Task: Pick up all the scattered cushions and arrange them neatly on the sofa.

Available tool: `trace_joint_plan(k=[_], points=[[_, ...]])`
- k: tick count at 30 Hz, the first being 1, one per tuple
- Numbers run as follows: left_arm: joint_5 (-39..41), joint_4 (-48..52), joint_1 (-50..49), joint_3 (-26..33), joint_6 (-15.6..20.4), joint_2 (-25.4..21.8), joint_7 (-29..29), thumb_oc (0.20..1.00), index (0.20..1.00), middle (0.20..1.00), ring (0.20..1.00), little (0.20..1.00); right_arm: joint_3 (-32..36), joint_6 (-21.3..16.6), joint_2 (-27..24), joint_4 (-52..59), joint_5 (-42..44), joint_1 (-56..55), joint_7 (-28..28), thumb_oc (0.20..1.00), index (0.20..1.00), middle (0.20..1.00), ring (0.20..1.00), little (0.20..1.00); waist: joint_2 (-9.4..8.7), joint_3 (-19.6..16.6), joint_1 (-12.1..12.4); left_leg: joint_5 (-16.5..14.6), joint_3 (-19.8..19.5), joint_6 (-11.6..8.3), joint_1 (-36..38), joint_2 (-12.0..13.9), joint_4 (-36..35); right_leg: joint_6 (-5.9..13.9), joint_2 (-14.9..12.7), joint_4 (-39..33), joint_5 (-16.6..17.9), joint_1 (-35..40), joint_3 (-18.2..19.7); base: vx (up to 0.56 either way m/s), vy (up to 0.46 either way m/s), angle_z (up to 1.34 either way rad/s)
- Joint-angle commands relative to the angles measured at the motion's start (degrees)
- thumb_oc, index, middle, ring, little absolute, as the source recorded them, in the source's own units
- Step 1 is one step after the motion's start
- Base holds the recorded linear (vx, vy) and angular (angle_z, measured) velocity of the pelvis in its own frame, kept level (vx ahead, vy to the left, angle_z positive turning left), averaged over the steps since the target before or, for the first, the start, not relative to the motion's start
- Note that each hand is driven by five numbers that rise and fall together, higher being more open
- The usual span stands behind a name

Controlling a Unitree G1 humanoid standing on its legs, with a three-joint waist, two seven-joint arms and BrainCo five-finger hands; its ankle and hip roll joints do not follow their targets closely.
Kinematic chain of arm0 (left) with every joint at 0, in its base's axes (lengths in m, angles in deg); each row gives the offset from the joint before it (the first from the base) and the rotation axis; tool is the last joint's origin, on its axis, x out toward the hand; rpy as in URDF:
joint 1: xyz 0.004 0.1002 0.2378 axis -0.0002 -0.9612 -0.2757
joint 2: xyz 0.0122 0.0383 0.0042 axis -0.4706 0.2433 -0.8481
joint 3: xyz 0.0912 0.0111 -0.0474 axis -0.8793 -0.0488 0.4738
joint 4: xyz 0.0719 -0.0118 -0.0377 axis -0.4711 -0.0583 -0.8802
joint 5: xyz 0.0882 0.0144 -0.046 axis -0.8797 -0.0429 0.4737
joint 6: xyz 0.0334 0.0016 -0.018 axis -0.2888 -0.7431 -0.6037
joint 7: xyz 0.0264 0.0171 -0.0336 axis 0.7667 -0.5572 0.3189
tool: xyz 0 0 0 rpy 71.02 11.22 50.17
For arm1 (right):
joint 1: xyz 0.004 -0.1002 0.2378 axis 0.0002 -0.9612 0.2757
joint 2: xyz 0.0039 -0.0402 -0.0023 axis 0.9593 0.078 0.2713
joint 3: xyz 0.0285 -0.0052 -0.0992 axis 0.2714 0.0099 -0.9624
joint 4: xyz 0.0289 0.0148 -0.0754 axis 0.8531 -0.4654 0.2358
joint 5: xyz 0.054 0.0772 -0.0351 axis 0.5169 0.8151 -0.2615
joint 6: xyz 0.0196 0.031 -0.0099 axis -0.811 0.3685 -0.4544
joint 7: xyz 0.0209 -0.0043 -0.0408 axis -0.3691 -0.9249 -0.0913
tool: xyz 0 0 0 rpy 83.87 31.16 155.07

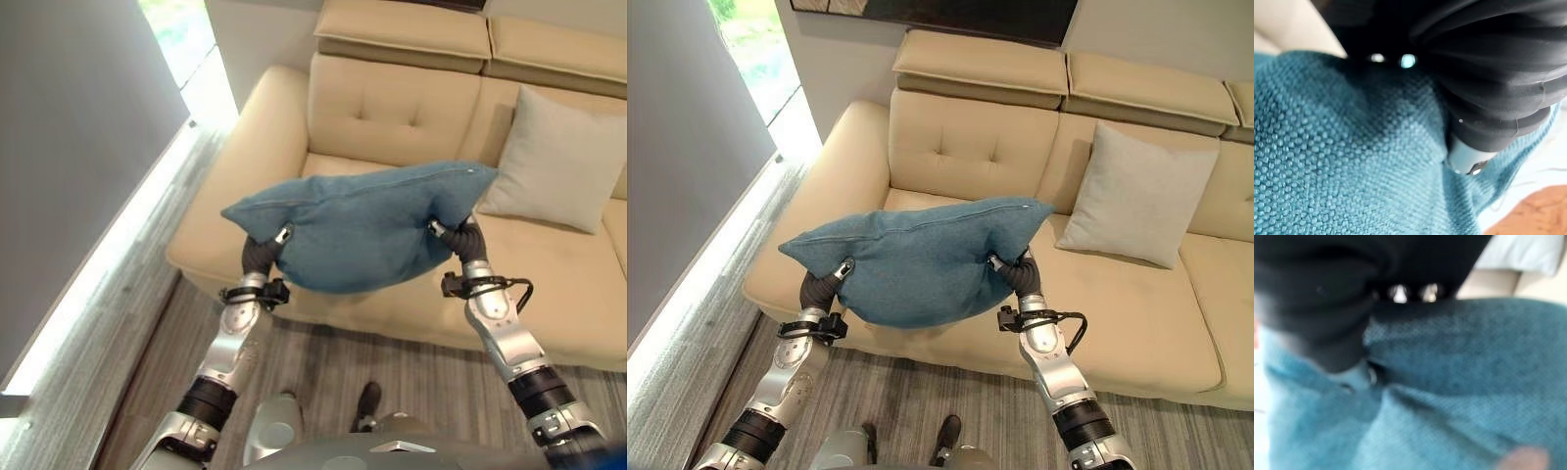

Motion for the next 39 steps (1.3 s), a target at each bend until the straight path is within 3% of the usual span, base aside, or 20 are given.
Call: trace_joint_plan(k=[1,5,6,7,8,10,11,16,22,27,34,39], points=[[-2.1,7.0,5.7,-4.0,3.9,0.3,-3.6,0.200,0.200,0.200,0.200,0.200,-2.8,-6.2,1.8,4.5,0.0,5.2,-1.5,0.200,0.200,0.200,0.200,0.200,1.10,-2.1,2.2,7.8,0.1,-1.69,3.0,-0.4,-2.3,7.30,0.2,4.0,-2.6,2.6,3.8,0.27,0.106,-0.50],[-1.8,7.6,3.9,-3.5,3.7,-0.3,-4.2,0.200,0.200,0.200,0.200,0.200,-2.8,-6.0,3.4,4.0,-0.4,5.3,-1.7,0.200,0.200,0.200,0.200,0.200,1.23,-3.3,3.1,5.8,0.5,0.17,6.1,-1.6,-3.6,8.60,-0.8,7.3,-3.8,3.3,4.7,0.25,0.207,-0.58],[-2.2,8.3,3.0,-2.7,3.6,-1.1,-4.2,0.200,0.200,0.200,0.200,0.200,-3.2,-5.7,4.2,3.6,-0.6,5.4,-2.3,0.200,0.200,0.200,0.200,0.200,1.81,-3.2,3.9,4.3,2.2,1.37,8.3,-1.9,-3.8,9.86,-2.8,12.6,-3.2,1.6,4.6,0.23,0.285,-0.51],[-2.2,8.3,3.0,-2.7,3.6,-1.1,-4.2,0.200,0.200,0.200,0.200,0.200,-3.2,-5.7,4.2,3.6,-0.6,5.4,-2.3,0.200,0.200,0.200,0.200,0.200,1.77,-3.2,4.0,4.3,2.3,1.41,8.4,-1.9,-3.8,9.90,-2.9,12.9,-3.3,1.5,4.7,0.21,0.353,-0.86],[-2.8,9.7,2.1,-2.3,3.7,-2.4,-4.2,0.200,0.200,0.200,0.200,0.200,-3.9,-5.4,4.8,4.2,-1.6,5.6,-2.9,0.200,0.200,0.200,0.200,0.200,2.72,-2.3,4.1,2.9,3.0,3.30,10.3,-2.1,-3.3,11.73,-5.2,21.6,-1.0,-1.9,4.7,0.11,0.198,-0.89],[-3.2,9.9,1.8,-2.1,3.7,-2.6,-3.9,0.200,0.200,0.200,0.200,0.200,-4.1,-5.2,5.1,4.5,-2.1,5.3,-3.2,0.200,0.200,0.200,0.200,0.200,3.05,-2.2,4.0,2.1,2.9,4.00,11.6,-2.6,-3.6,11.39,-6.5,22.5,-0.5,-3.2,5.0,0.16,0.168,-0.50],[-3.3,9.9,2.0,-2.0,3.8,-2.6,-3.9,0.200,0.200,0.200,0.200,0.200,-4.3,-5.1,5.0,4.5,-2.4,5.4,-3.4,0.200,0.200,0.200,0.200,0.200,3.34,-2.5,4.1,1.7,3.1,3.80,12.7,-2.6,-4.7,10.84,-8.0,19.0,-0.2,-2.8,4.0,0.14,0.070,-0.04],[-3.5,10.2,3.5,-1.5,4.0,-2.5,-3.6,0.200,0.200,0.200,0.200,0.200,-4.8,-4.9,4.5,5.7,-3.8,5.8,-3.1,0.200,0.200,0.200,0.200,0.200,3.51,-2.4,3.9,0.7,2.7,2.83,13.3,-2.1,-4.8,11.32,-10.2,11.4,2.8,-3.3,3.2,0.10,-0.058,-0.05],[-4.4,10.3,8.2,-2.9,4.4,-0.9,-2.2,0.200,0.200,0.200,0.200,0.200,-5.0,-4.5,3.1,6.6,-5.2,8.8,-2.0,0.200,0.200,0.200,0.200,0.200,2.92,-3.3,2.9,1.3,2.3,1.34,13.6,-1.6,-5.6,11.13,-8.0,7.7,2.0,-1.0,1.7,0.12,-0.100,0.10],[-3.8,8.5,16.0,-5.0,4.9,1.0,0.5,0.200,0.200,0.200,0.200,0.200,-5.9,-4.2,3.3,5.5,-5.2,14.6,0.4,0.200,0.200,0.200,0.200,0.200,2.95,-1.5,2.5,2.8,1.4,0.21,11.0,-0.4,-6.2,10.37,-6.7,5.4,1.7,-1.8,-0.3,-0.06,-0.106,0.08],[-4.5,1.1,35.1,-6.3,7.7,-0.2,7.2,0.200,0.200,0.200,0.200,0.200,-8.5,-4.6,1.4,-1.5,-3.8,32.3,5.7,0.200,0.200,0.200,0.200,0.200,3.69,2.9,2.3,4.9,0.1,-0.42,2.7,0.0,-4.8,9.96,-6.3,5.5,2.6,-8.6,-0.5,-0.13,-0.034,0.04],[-2.8,-4.7,44.2,-5.9,9.1,-1.8,9.7,0.200,0.200,0.200,0.200,0.200,-9.1,-4.7,0.1,-5.8,-2.8,42.5,8.4,0.200,0.200,0.200,0.200,0.200,4.57,3.4,2.2,6.1,-0.8,-0.45,-2.3,-0.3,-4.5,9.94,-7.0,6.9,3.5,-14.2,0.2,-0.05,0.051,0.07]])
